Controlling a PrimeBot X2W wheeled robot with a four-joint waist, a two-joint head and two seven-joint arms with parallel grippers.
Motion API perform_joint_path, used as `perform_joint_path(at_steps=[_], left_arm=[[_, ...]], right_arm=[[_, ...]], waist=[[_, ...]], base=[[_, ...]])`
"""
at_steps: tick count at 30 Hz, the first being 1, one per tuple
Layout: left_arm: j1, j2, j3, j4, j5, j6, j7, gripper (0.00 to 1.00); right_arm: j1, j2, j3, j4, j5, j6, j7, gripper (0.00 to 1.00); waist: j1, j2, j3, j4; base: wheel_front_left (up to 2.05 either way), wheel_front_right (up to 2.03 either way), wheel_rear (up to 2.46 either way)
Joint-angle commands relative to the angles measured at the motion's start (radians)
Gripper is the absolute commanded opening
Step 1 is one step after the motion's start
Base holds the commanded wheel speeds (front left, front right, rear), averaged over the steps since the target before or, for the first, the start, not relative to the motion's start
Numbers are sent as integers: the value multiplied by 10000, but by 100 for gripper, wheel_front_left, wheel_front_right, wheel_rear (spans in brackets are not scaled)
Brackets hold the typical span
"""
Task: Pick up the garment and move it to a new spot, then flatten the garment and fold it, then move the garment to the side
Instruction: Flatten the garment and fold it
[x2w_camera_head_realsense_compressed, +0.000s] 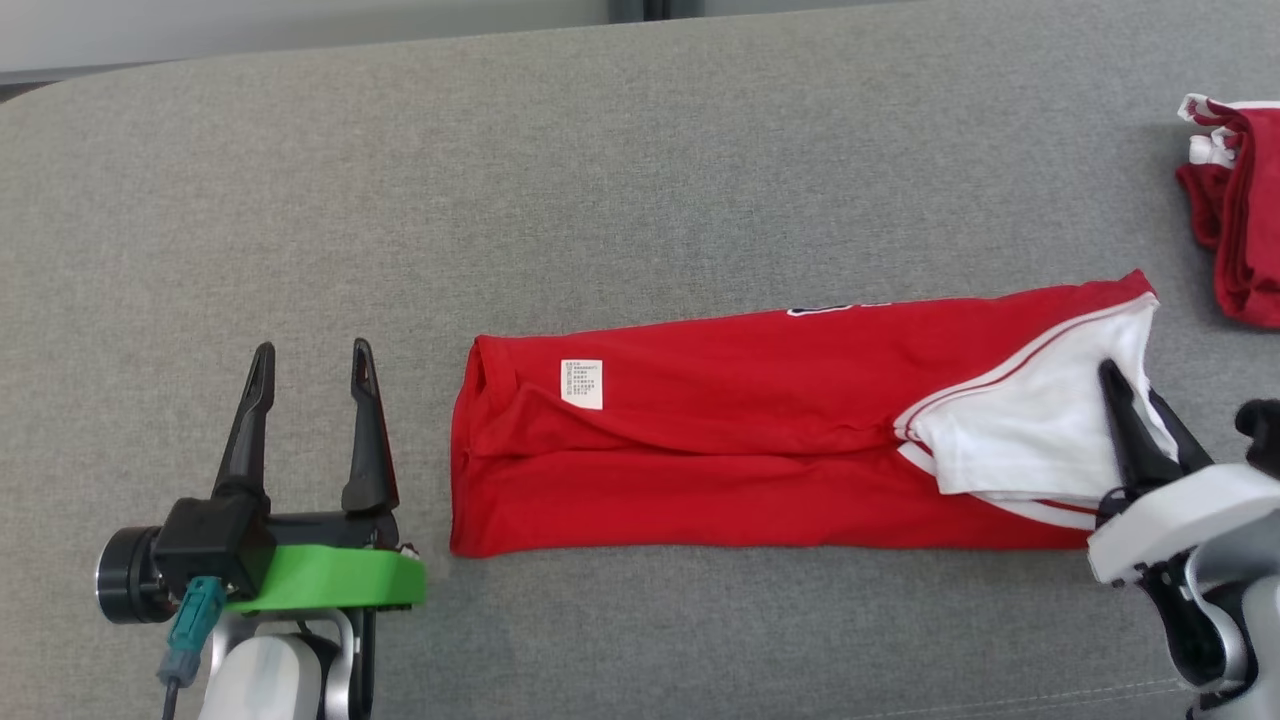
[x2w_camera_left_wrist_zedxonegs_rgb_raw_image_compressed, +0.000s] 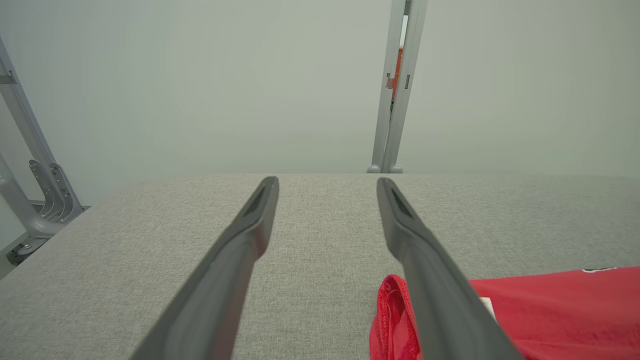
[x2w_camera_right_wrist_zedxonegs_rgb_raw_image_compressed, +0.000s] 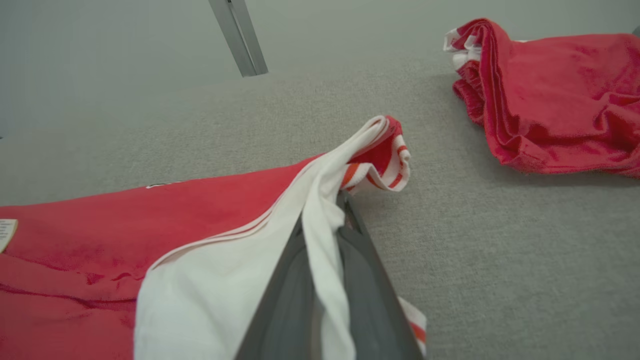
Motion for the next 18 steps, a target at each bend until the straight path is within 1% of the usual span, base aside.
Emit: perform_joint_path(at_steps=[1,3,6,9,12,15,18], left_arm=[[186,30,44,9,46,-9,-23,100],[235,65,71,11,63,-6,-23,100],[262,85,62,67,65,-54,-14,100],[179,63,-2,130,62,-87,-14,100],[70,2,-110,171,83,-134,-14,100],[-5,-60,-202,236,61,-171,-12,100],[-141,-127,-328,305,49,-197,-12,100]], right_arm=[[-332,14,234,-438,-127,-13,234,0],[-625,44,717,-1018,-250,-13,648,0],[-1176,222,1724,-1729,-316,-12,1275,0],[-1683,595,2775,-1960,-212,-10,1644,0],[-2186,1164,3964,-1674,22,-9,1788,0],[-2717,1707,4962,-915,299,-10,1632,0],[-3194,2060,5828,-55,592,-7,1328,0]], waist=[[0,0,-154,-141],[0,0,-233,-202],[0,0,-328,-206],[0,0,-383,-115],[0,0,-358,70],[0,0,-245,301],[0,0,-80,584]], base=[[0,0,0],[0,0,0],[0,0,0],[0,0,0],[0,0,0],[0,0,0],[0,0,0]])
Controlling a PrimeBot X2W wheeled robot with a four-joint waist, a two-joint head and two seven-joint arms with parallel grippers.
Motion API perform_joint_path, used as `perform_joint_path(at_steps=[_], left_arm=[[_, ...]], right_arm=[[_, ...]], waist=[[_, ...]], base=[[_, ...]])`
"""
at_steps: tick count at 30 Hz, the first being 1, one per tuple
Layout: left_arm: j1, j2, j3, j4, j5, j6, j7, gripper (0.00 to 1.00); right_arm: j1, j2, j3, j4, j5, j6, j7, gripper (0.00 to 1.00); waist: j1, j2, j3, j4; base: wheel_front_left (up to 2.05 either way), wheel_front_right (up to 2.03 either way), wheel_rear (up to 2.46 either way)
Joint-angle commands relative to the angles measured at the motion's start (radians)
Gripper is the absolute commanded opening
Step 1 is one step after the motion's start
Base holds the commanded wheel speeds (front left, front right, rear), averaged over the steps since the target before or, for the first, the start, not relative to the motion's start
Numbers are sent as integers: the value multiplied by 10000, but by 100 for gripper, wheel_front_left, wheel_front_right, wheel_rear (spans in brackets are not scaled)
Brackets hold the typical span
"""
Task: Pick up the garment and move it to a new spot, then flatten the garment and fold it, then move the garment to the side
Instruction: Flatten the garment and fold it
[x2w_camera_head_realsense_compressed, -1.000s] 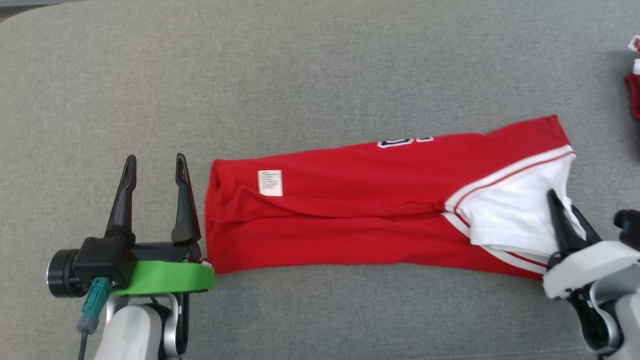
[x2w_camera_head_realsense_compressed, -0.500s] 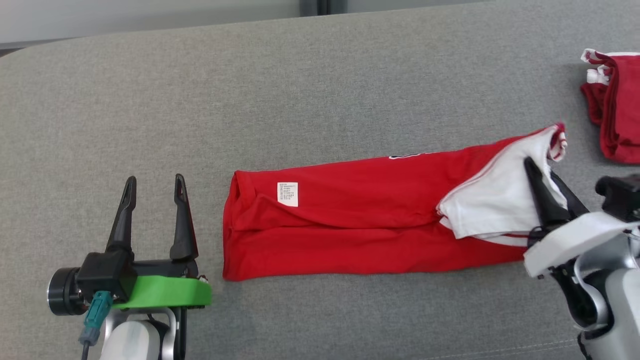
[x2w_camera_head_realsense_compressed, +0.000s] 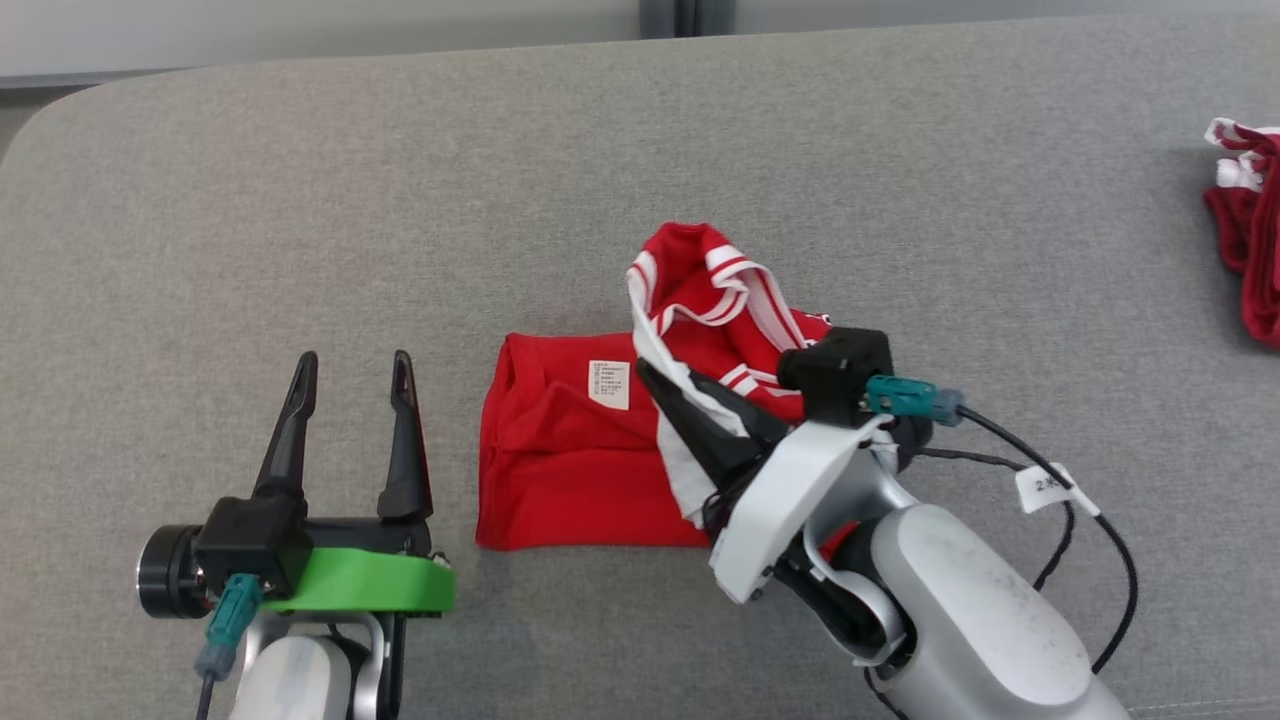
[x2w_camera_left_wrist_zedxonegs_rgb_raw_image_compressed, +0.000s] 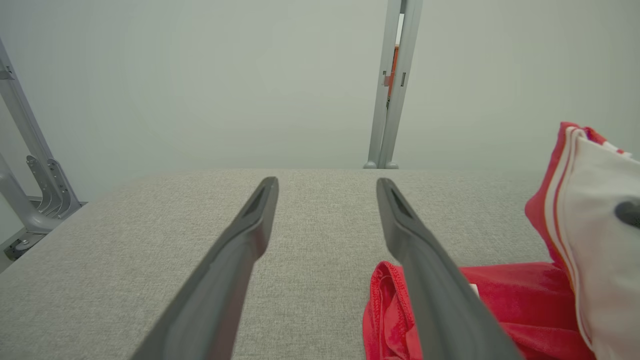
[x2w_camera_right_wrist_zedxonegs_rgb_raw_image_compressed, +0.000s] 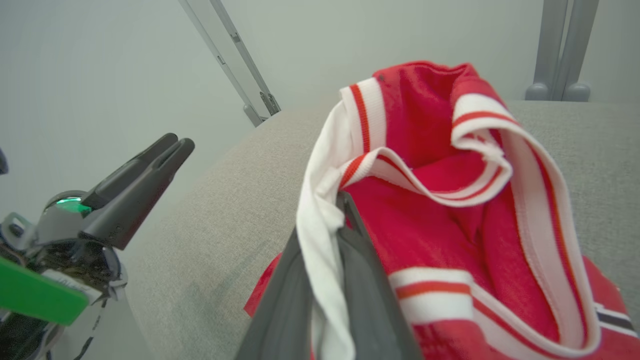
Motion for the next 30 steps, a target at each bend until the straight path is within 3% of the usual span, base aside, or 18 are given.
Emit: perform_joint_path(at_steps=[1,10,11,13,18,22,30], left_arm=[[-216,-19,-47,47,33,-36,0,100],[-656,-257,-142,289,50,-128,0,100],[-686,-276,-132,307,69,-138,0,100],[-714,-302,-93,336,93,-149,1,100],[-688,-335,16,348,169,-159,1,100],[-602,-308,147,328,252,-155,1,100],[-339,-182,330,284,424,-90,0,100]], right_arm=[[-273,79,271,316,150,-1,-215,0],[-1547,244,1773,2555,1124,1,-1540,0],[-1699,243,1919,2732,1244,1,-1733,27],[-1963,254,2221,2872,1371,1,-2162,100],[-2395,241,2480,2682,1293,1,-3426,100],[-2438,75,1874,1947,759,-1,-4021,100],[-786,-968,-1565,-50,-838,-1,-4194,100]], waist=[[0,0,236,326],[0,0,818,930],[0,0,857,943],[0,0,916,935],[0,0,913,784],[0,0,817,566],[0,0,549,63]], base=[[0,0,0],[0,0,0],[0,0,0],[0,0,0],[0,0,0],[0,0,0],[0,0,0]])
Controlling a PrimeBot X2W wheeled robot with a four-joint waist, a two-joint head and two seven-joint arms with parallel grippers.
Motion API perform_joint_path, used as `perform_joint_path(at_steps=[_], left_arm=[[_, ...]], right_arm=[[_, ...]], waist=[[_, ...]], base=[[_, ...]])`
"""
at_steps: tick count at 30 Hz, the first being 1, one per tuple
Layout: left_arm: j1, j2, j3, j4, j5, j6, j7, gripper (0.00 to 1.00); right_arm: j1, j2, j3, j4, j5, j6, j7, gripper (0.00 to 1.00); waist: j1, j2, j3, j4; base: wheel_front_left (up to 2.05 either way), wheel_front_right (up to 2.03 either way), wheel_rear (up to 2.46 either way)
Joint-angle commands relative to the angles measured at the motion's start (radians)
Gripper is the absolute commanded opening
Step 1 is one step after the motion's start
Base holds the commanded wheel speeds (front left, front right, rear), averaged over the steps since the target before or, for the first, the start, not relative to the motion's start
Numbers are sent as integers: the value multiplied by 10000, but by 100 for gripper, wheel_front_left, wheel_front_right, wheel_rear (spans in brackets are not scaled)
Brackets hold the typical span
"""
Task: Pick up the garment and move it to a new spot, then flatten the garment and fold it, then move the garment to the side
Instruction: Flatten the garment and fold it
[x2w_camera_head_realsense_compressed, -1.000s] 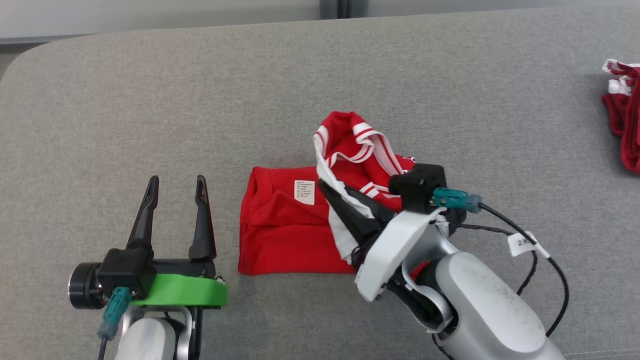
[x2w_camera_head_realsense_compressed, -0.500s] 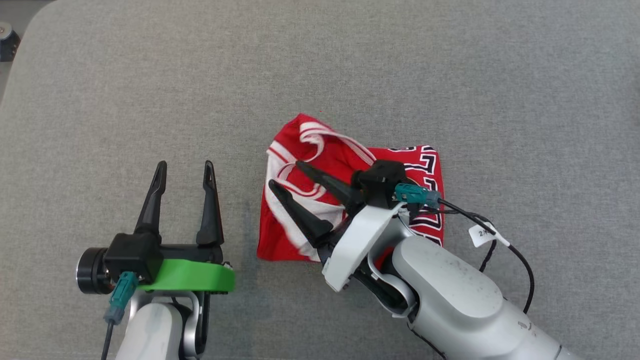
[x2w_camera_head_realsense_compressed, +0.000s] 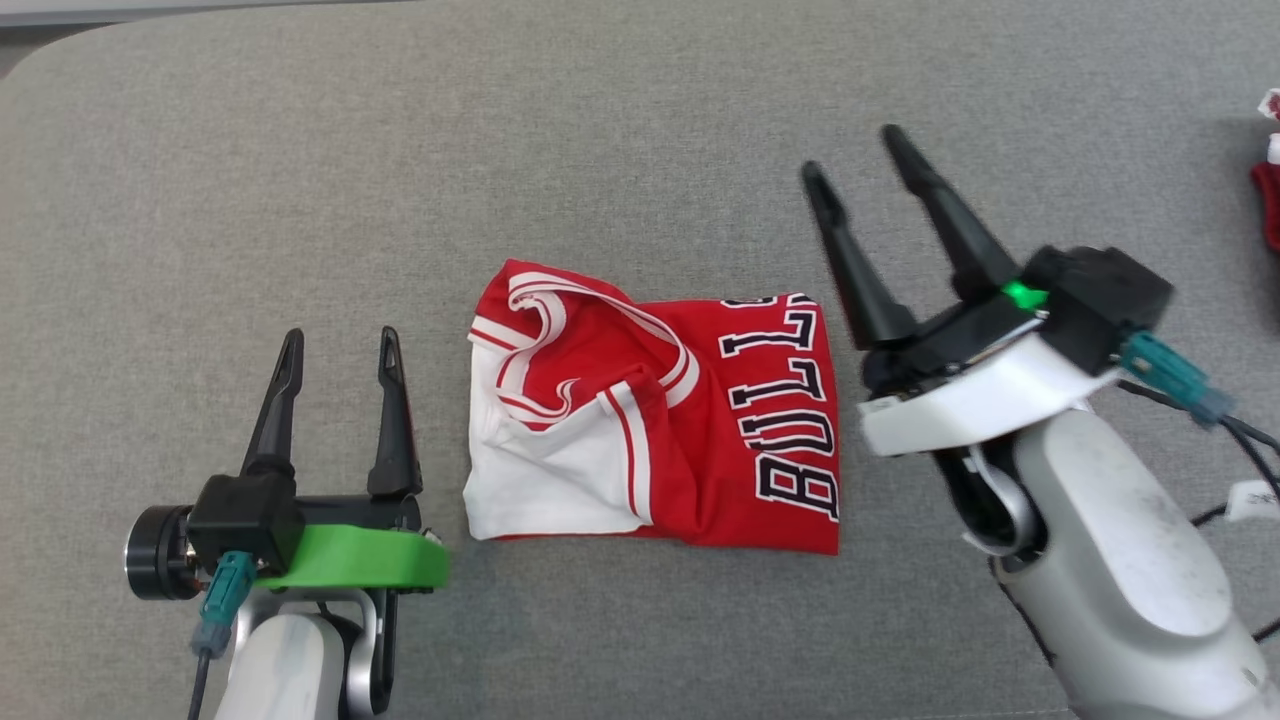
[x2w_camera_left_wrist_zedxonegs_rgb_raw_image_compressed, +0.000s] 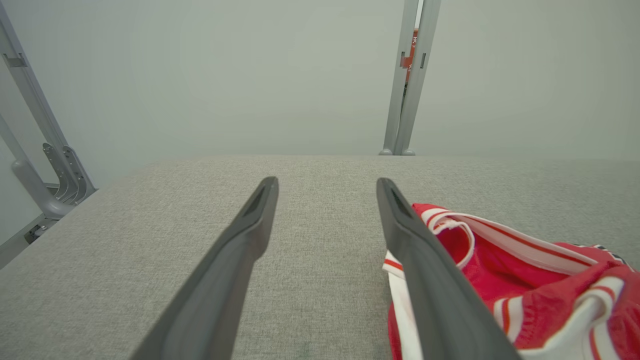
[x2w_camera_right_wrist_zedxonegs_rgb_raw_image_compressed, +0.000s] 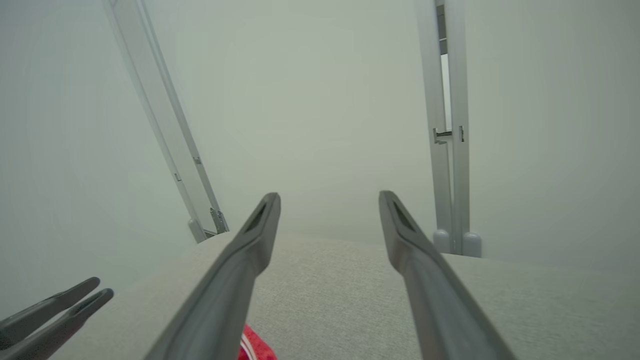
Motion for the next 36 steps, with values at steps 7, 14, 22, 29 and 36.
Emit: perform_joint_path(at_steps=[7,14,22,29,36], left_arm=[[338,207,88,54,121,23,2,100],[539,409,95,106,151,74,47,100],[676,491,13,50,109,116,148,100],[762,530,-34,-19,57,181,206,100],[602,575,-145,-75,72,142,235,100]], right_arm=[[2354,-296,-2882,-1255,-1085,-3,675,100],[4101,42,-4196,-2178,-1574,-3,1273,100],[4678,274,-4419,-2519,-1631,-3,1561,100],[4825,302,-4468,-2514,-1592,-3,1641,100],[4269,274,-3299,-1779,-1359,-3,1954,0]], waist=[[0,0,-377,-508],[0,0,-570,-719],[0,0,-724,-769],[0,0,-816,-754],[0,0,-677,-574]], base=[[0,0,0],[0,0,0],[0,0,0],[0,0,0],[0,0,0]])
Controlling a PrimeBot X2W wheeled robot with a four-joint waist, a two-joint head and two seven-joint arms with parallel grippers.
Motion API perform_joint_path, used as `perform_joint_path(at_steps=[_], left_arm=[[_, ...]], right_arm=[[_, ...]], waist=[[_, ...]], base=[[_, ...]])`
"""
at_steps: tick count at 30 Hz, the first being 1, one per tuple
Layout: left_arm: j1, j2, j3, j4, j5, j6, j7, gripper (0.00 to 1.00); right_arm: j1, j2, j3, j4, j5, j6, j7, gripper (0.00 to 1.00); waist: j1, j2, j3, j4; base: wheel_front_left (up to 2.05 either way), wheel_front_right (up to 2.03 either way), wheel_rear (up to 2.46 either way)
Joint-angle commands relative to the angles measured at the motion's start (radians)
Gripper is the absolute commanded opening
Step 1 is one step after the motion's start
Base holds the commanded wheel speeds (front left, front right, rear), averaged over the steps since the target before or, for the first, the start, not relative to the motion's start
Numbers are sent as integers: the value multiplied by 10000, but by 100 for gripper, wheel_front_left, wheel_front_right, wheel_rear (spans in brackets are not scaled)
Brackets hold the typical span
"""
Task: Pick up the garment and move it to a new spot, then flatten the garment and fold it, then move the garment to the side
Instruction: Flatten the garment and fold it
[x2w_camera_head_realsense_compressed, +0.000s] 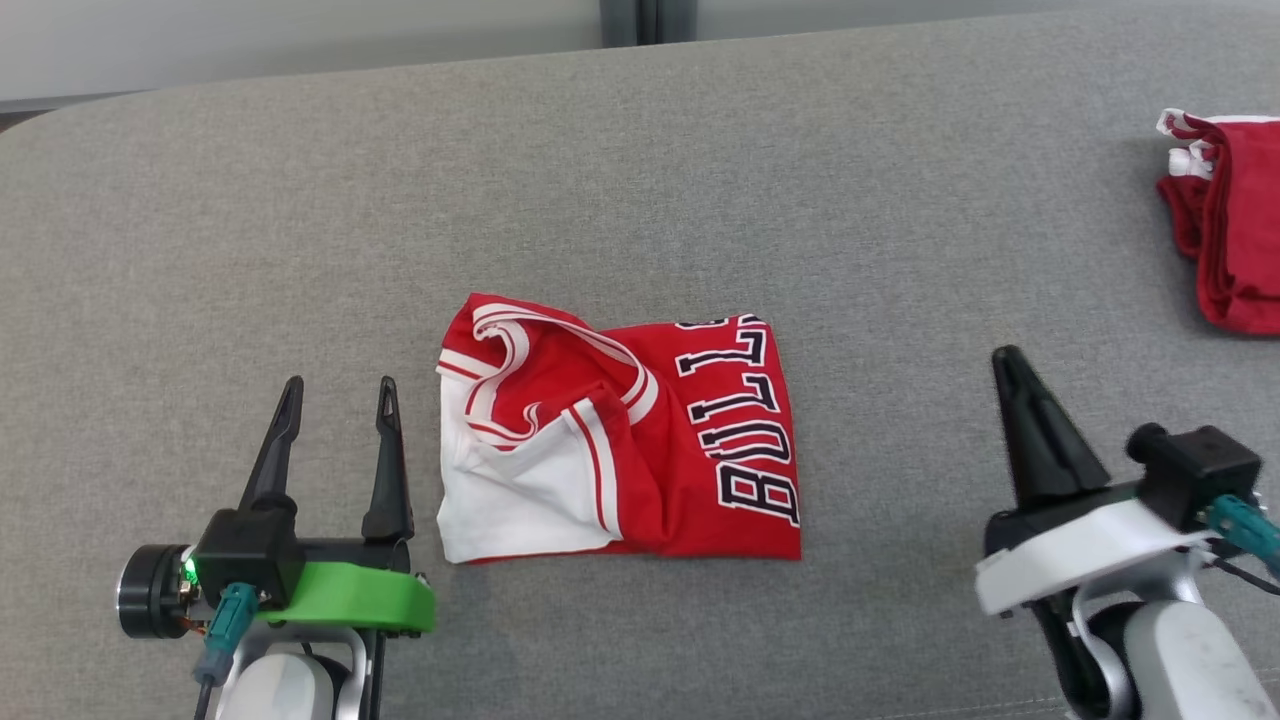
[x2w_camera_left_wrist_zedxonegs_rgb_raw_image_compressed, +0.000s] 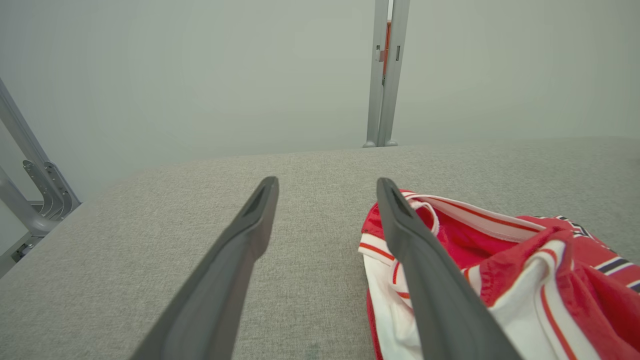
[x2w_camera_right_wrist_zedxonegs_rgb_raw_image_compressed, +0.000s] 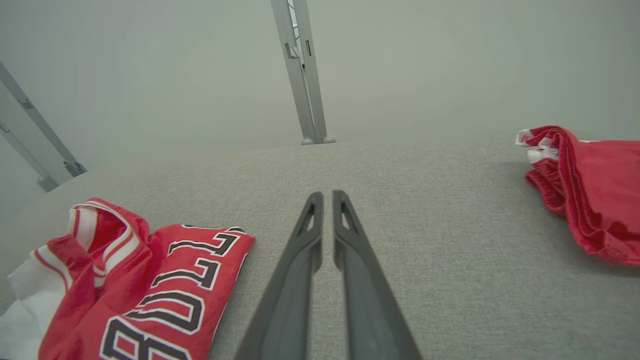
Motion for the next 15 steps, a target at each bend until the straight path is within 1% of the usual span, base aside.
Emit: perform_joint_path(at_steps=[1,5,9,11,15], left_arm=[[-116,68,10,-38,-21,29,-24,100],[-292,30,-59,-88,43,76,-58,100],[-476,-41,-146,-36,46,71,-101,100],[-551,-96,-191,-2,35,62,-120,100],[-680,-150,-205,4,21,64,-177,100]], right_arm=[[-314,-36,464,236,110,-3,22,0],[-1045,-64,2346,1070,459,-3,-19,0],[-1954,59,3946,2065,838,-3,-208,0],[-2404,109,4498,2658,1045,-3,-288,0],[-3220,57,5276,3812,1403,-3,-280,0]], waist=[[0,0,118,139],[0,0,311,390],[0,0,474,657],[0,0,540,795],[0,0,664,1015]], base=[[0,0,0],[0,0,0],[0,0,0],[0,0,0],[0,0,0]])
